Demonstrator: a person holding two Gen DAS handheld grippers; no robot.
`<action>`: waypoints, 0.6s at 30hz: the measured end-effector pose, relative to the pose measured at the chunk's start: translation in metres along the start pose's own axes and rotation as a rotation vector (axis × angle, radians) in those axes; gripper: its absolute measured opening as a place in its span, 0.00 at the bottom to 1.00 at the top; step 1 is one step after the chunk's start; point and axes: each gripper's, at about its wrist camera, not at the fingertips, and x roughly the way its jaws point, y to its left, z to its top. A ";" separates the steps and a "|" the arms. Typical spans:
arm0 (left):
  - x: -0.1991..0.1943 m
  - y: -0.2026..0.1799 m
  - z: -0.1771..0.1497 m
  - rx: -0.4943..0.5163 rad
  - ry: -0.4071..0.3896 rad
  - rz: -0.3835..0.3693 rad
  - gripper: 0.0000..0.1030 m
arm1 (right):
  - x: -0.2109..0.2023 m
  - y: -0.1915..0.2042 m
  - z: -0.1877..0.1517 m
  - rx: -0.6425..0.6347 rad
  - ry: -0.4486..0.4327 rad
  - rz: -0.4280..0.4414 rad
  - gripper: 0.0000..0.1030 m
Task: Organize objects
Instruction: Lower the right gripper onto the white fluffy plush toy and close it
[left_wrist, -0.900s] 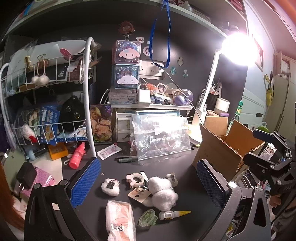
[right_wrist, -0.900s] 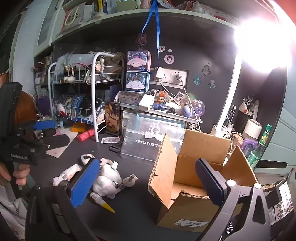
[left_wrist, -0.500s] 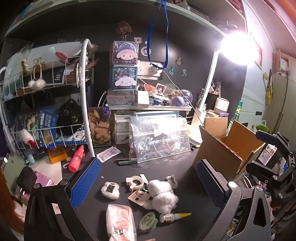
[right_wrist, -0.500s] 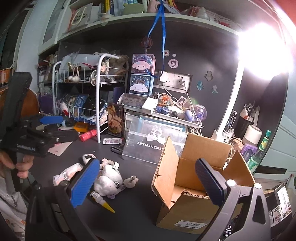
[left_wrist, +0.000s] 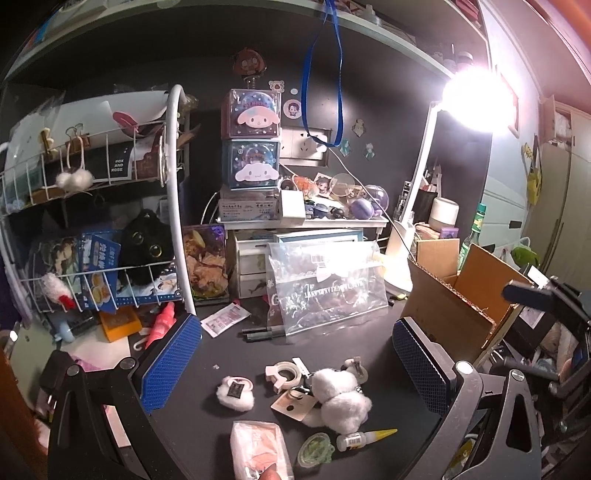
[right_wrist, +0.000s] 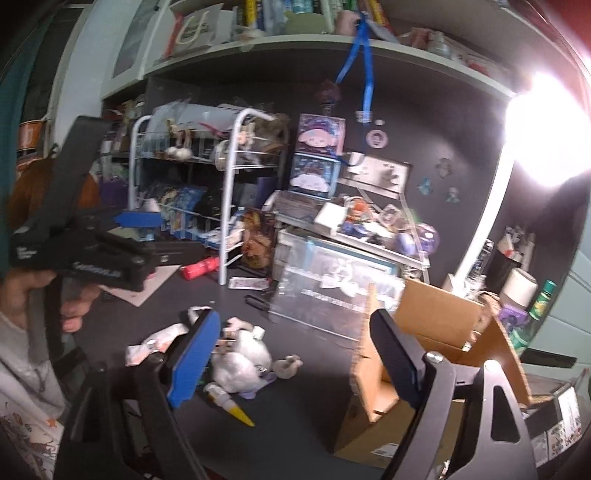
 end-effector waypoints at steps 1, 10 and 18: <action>0.001 0.003 0.000 -0.001 0.002 -0.004 1.00 | 0.002 0.002 0.001 0.001 0.003 0.023 0.74; 0.013 0.035 -0.011 -0.027 -0.004 -0.058 1.00 | 0.057 0.025 -0.007 0.059 0.120 0.234 0.47; 0.027 0.057 -0.028 -0.064 0.062 -0.079 1.00 | 0.136 0.035 -0.045 0.142 0.309 0.283 0.47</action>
